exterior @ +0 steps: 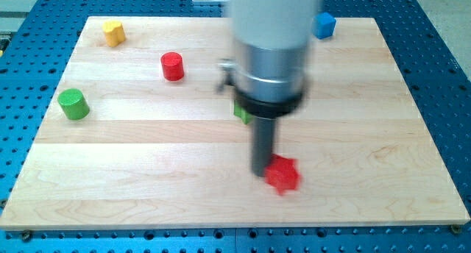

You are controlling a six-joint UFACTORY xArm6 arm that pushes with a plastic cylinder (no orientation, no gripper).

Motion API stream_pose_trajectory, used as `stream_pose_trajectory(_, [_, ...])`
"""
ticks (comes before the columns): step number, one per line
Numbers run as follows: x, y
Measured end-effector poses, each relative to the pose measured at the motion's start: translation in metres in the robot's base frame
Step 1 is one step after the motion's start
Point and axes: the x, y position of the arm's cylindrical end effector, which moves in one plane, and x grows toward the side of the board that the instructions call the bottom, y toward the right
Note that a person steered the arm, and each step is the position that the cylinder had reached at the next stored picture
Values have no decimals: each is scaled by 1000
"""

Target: Place the red circle in the bottom center

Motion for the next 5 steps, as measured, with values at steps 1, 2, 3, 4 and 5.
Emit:
stream_pose_trajectory(1, [10, -15])
stream_pose_trajectory(2, [38, -14])
stream_pose_trajectory(3, [32, 73])
stream_pose_trajectory(4, [26, 88])
stream_pose_trajectory(5, [-3, 30])
